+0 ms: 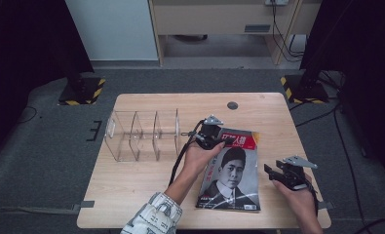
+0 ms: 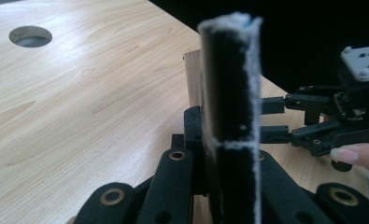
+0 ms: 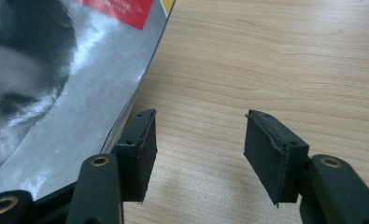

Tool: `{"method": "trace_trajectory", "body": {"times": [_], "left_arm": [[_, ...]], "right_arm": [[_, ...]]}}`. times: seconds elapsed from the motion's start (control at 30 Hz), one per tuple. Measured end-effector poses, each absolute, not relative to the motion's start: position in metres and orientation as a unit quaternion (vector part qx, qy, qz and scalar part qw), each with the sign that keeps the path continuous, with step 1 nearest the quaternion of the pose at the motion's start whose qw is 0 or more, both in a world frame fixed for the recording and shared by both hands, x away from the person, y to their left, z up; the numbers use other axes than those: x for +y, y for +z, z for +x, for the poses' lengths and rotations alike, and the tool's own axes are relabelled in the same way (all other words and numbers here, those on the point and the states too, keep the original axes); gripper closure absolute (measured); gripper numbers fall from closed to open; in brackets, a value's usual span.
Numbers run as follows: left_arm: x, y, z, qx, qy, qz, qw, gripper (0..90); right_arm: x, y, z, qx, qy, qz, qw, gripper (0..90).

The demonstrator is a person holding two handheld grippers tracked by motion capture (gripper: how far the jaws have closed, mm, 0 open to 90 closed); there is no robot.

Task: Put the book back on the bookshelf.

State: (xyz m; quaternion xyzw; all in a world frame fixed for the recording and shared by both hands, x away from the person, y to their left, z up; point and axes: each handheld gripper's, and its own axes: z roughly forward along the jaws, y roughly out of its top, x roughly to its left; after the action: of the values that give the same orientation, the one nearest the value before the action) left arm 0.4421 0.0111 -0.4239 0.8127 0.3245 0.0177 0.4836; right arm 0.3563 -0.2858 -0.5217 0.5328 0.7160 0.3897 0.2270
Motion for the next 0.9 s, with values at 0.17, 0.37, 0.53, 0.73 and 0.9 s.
{"method": "trace_trajectory", "body": {"times": [0.17, 0.37, 0.53, 0.73, 0.9], "left_arm": [[0.014, -0.418, 0.439, 0.323, 0.022, 0.808, 0.492, 86.5], [0.022, -0.406, 0.432, 0.316, 0.032, 0.805, 0.501, 86.6], [0.024, -0.401, 0.432, 0.313, 0.036, 0.805, 0.503, 86.6], [0.028, -0.396, 0.432, 0.308, 0.035, 0.803, 0.509, 86.6], [0.031, -0.394, 0.430, 0.308, 0.035, 0.801, 0.513, 86.6]], "right_arm": [[-0.285, -0.523, 0.357, 0.719, 0.388, 0.531, 0.227, 43.6], [-0.283, -0.523, 0.358, 0.721, 0.386, 0.529, 0.227, 43.6], [-0.283, -0.524, 0.358, 0.719, 0.386, 0.531, 0.227, 43.7], [-0.282, -0.524, 0.358, 0.719, 0.387, 0.531, 0.226, 43.7], [-0.282, -0.523, 0.358, 0.720, 0.387, 0.530, 0.226, 43.7]]}}
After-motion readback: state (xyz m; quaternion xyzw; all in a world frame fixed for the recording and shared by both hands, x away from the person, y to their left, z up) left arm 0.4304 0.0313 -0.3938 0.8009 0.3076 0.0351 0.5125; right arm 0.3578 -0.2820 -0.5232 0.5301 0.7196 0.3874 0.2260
